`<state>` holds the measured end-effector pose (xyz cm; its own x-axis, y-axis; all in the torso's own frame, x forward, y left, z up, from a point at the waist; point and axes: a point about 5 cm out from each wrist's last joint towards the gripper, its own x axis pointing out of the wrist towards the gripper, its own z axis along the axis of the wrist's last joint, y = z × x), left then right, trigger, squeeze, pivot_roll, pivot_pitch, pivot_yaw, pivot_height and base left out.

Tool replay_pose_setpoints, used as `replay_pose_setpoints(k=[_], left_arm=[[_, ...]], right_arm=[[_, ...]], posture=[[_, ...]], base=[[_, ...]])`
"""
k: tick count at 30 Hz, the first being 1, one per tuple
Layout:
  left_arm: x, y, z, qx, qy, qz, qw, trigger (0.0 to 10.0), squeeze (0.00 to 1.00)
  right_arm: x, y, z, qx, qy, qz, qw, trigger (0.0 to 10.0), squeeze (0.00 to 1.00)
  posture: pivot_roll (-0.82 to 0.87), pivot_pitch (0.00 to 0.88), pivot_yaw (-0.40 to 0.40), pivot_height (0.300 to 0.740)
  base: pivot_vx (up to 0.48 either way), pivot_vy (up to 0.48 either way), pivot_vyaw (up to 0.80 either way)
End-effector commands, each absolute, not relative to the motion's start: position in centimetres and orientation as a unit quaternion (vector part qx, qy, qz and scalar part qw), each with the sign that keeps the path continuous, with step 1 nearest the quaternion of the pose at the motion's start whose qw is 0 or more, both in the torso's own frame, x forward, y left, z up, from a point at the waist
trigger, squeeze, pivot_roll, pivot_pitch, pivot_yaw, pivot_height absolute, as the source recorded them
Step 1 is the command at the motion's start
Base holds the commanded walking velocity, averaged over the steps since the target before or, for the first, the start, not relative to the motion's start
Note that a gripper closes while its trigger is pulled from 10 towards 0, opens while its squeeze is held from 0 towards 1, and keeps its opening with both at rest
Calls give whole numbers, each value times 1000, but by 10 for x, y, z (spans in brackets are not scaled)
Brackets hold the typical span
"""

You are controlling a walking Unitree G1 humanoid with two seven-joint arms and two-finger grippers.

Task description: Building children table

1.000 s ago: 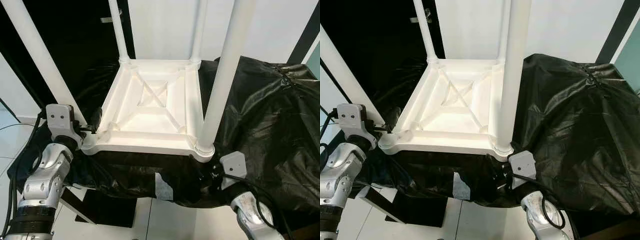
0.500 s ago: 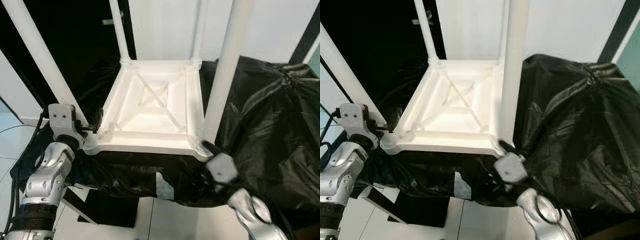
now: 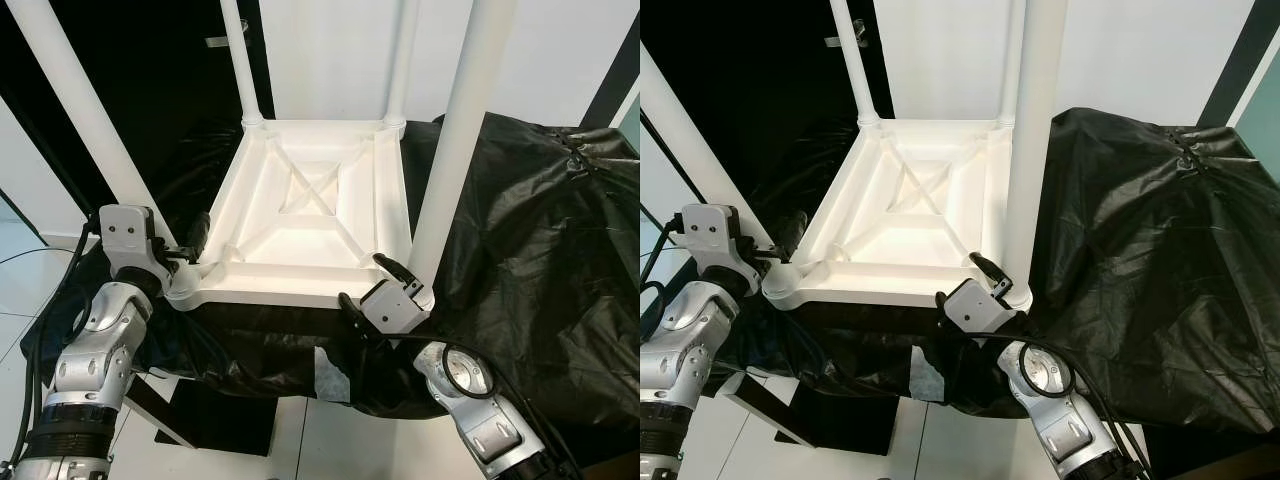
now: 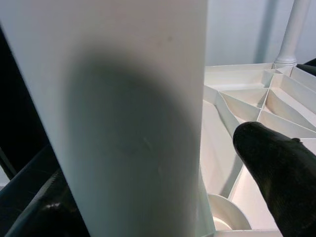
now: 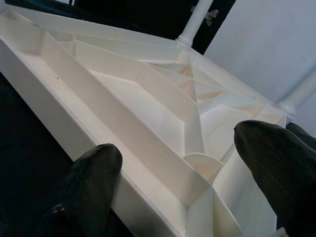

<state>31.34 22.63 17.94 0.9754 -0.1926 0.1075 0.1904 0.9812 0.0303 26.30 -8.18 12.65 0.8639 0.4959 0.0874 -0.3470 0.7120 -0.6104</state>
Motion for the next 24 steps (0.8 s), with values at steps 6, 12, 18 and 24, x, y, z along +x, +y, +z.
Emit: replay_pose_setpoints(k=[6, 12, 18, 24], left_arm=[[311, 214, 181, 16, -61, -195, 979, 10000, 0], [310, 213, 181, 15, -60, -196, 979, 10000, 0], [310, 214, 181, 16, -59, -196, 979, 10000, 0], [310, 214, 181, 16, -60, -197, 979, 10000, 0]], right_arm=[[264, -77, 148, -8, -143, 213, 967, 10000, 0], [268, -76, 154, 118, -134, 195, 965, 10000, 0], [268, -73, 151, 118, -130, 203, 963, 10000, 0], [269, -74, 146, 71, -122, 208, 968, 10000, 0]], posture=[[6, 0, 36, 740], [13, 0, 38, 740], [15, 0, 38, 740], [12, 0, 40, 740]], base=[[0, 0, 0], [0, 0, 0], [0, 0, 0], [0, 0, 0]])
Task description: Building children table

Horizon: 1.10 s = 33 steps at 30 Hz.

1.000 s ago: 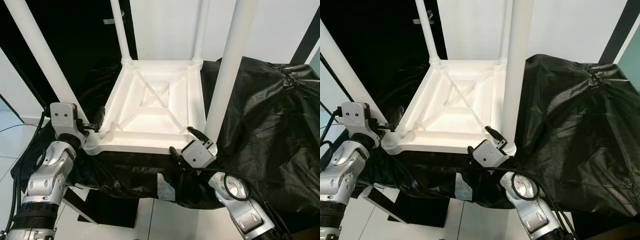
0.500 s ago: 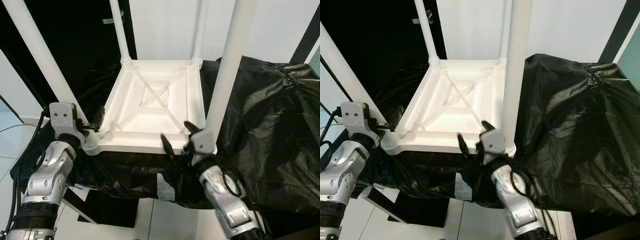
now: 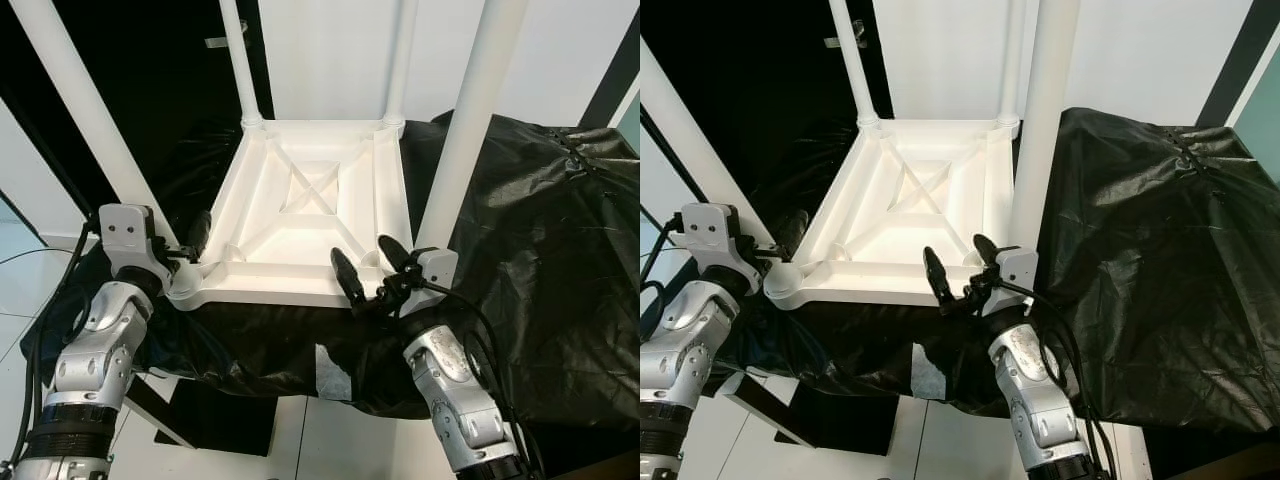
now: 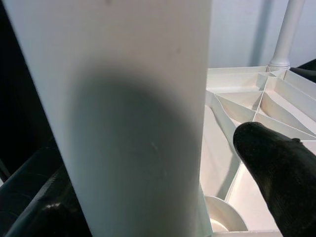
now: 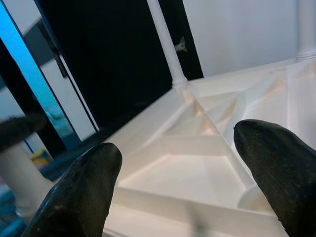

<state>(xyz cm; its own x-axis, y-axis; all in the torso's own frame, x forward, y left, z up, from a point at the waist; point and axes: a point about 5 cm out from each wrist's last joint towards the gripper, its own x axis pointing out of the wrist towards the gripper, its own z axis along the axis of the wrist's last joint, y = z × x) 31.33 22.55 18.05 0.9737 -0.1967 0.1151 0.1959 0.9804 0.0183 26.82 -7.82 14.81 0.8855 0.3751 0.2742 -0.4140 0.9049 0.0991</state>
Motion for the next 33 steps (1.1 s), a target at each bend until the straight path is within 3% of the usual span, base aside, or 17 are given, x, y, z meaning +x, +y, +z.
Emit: replay_pose_setpoints(k=[1, 8, 21, 29, 33], left_arm=[[310, 214, 181, 16, -60, -196, 979, 10000, 0], [310, 212, 180, 14, -58, -200, 978, 10000, 0], [291, 221, 177, -27, -57, -193, 979, 10000, 0], [279, 236, 173, -10, -46, -171, 984, 10000, 0], [264, 256, 176, 14, -32, -160, 986, 10000, 0]], right_arm=[[269, -75, 145, 69, -117, 211, 968, 10000, 0], [266, -67, 147, 46, -122, 254, 958, 10000, 0], [267, -72, 161, 13, -152, 253, 955, 10000, 0], [269, -77, 159, 5, -147, 252, 957, 10000, 0], [270, -81, 158, 2, -143, 250, 957, 10000, 0]], posture=[[11, 0, 41, 740], [13, 0, 39, 740], [24, 0, 19, 740], [34, 0, 6, 740], [45, 0, -7, 740]], base=[[0, 0, 0], [0, 0, 0], [0, 0, 0], [0, 0, 0], [0, 0, 0]])
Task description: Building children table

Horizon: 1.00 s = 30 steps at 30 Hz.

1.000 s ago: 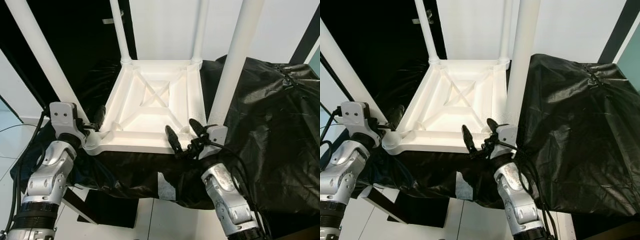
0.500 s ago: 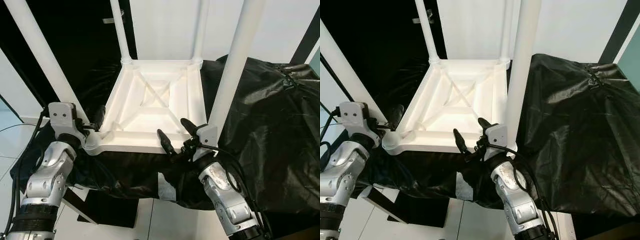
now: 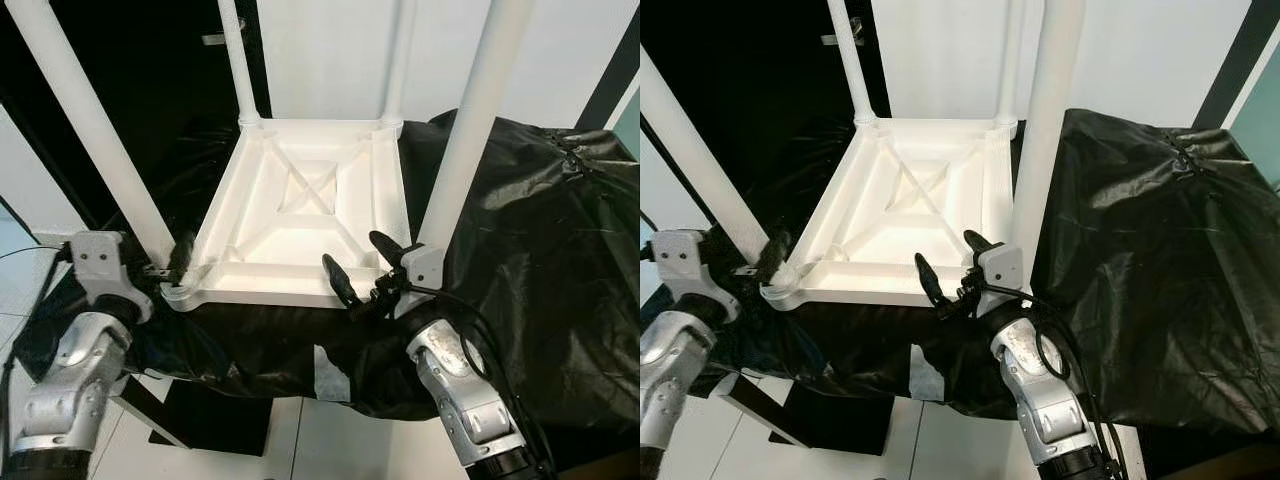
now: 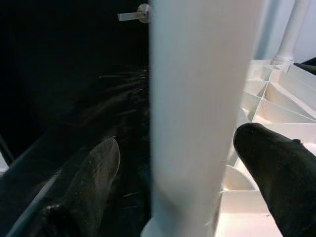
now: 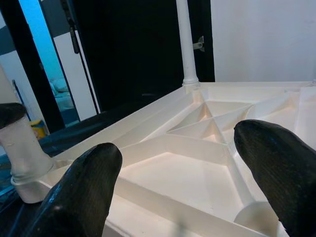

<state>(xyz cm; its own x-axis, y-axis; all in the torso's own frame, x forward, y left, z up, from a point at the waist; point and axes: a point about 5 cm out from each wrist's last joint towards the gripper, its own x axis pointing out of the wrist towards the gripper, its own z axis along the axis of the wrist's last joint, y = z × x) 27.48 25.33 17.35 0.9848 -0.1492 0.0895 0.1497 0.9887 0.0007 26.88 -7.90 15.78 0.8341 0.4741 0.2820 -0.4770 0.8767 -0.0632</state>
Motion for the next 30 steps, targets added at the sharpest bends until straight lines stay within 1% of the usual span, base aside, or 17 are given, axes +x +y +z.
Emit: replay_pose_setpoints(k=[1, 3, 5, 6, 8, 11, 13, 15, 16, 20, 22, 25, 28, 30], left_arm=[[264, 256, 176, 14, -32, -160, 986, 10000, 0], [260, 259, 176, 13, -25, -165, 986, 10000, 0], [245, 263, 173, 25, 7, -207, 978, 10000, 0], [245, 263, 173, 25, 7, -207, 978, 10000, 0], [233, 265, 171, 32, 35, -243, 969, 10000, 0], [222, 267, 168, 32, 61, -267, 961, 10000, 0], [216, 258, 168, 24, 67, -298, 952, 10000, 0], [215, 245, 166, 10, 69, -326, 943, 10000, 0], [215, 245, 166, 10, 69, -326, 943, 10000, 0], [221, 220, 165, -5, 51, -365, 930, 10000, 0], [223, 216, 164, -9, 50, -370, 928, 10000, 0], [230, 201, 162, -22, 39, -383, 923, 10000, 0], [233, 196, 163, -26, 34, -384, 923, 10000, 0], [237, 187, 165, -23, 22, -379, 925, 10000, 0]], right_arm=[[270, -81, 158, 2, -143, 250, 957, 10000, 0], [270, -81, 158, 1, -143, 251, 957, 10000, 0], [271, -81, 158, 0, -142, 251, 957, 10000, 0], [271, -81, 158, 0, -142, 251, 957, 10000, 0], [271, -82, 158, 0, -140, 252, 957, 10000, 0], [272, -82, 157, -1, -138, 254, 957, 10000, 0], [272, -83, 156, -2, -135, 255, 958, 10000, 0], [271, -84, 154, -1, -130, 258, 957, 10000, 0], [271, -84, 154, -1, -130, 258, 957, 10000, 0], [264, -80, 149, 3, -116, 295, 948, 10000, 0], [262, -80, 148, 1, -113, 301, 947, 10000, 0], [254, -82, 143, -3, -98, 320, 942, 10000, 0], [251, -83, 141, -1, -93, 326, 941, 10000, 0], [249, -86, 139, -6, -90, 328, 940, 10000, 0]], posture=[[45, 0, -7, 740], [47, 0, -9, 740], [55, 0, -16, 740], [55, 0, -16, 740], [58, 0, -21, 740], [60, 0, -24, 740], [63, 0, -25, 740], [63, 0, -24, 740], [63, 0, -24, 740], [49, 0, -10, 740], [47, 0, -8, 740], [31, 0, 9, 740], [28, 0, 11, 740], [22, 0, 23, 740]], base=[[0, 0, 0], [0, 0, 0], [0, 0, 0], [0, 0, 0], [0, 0, 0], [0, 0, 0], [0, 0, 0], [0, 0, 0], [0, 0, 0], [0, 0, 0], [0, 0, 0], [0, 0, 0], [0, 0, 0], [0, 0, 0]])
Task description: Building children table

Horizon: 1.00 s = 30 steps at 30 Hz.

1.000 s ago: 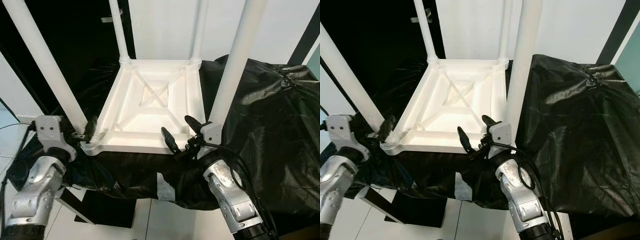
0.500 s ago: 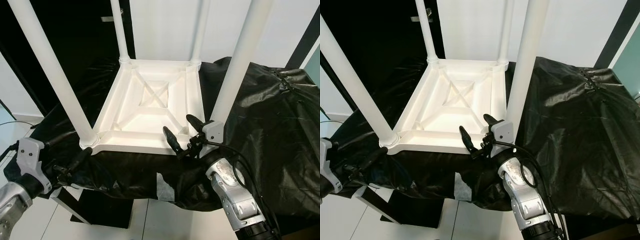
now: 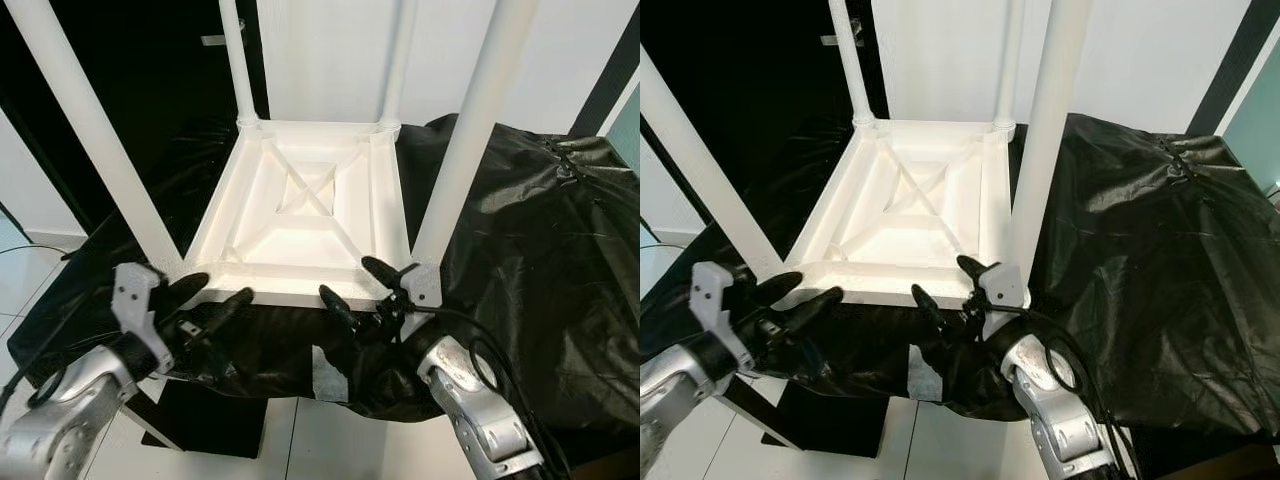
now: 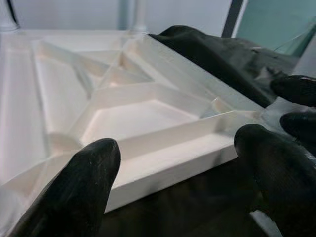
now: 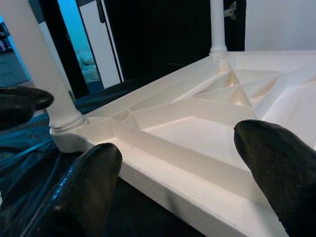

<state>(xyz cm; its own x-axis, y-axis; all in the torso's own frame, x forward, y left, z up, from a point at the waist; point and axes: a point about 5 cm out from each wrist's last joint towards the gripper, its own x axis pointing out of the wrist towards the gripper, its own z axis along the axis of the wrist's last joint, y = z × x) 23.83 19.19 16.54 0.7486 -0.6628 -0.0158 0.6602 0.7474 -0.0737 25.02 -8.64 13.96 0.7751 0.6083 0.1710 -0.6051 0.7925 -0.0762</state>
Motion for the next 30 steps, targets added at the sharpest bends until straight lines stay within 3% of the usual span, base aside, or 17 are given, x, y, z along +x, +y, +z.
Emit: replay_pose_setpoints(k=[1, 11, 25, 30], left_arm=[[241, 182, 165, -25, 18, -375, 926, 10000, 0], [233, 169, 161, -50, 36, -410, 910, 10000, 0], [233, 170, 158, -62, 60, -411, 908, 10000, 0], [233, 170, 158, -67, 64, -410, 907, 10000, 0]], right_arm=[[247, -88, 137, -7, -86, 329, 940, 10000, 0], [243, -90, 135, -9, -79, 337, 938, 10000, 0], [242, -93, 134, -11, -73, 339, 938, 10000, 0], [241, -93, 134, -12, -71, 340, 938, 10000, 0]], posture=[[20, 0, 26, 740], [19, 0, 36, 740], [22, 0, 32, 740], [21, 0, 32, 740]], base=[[0, 0, 0], [0, 0, 0], [0, 0, 0], [0, 359, 0]])
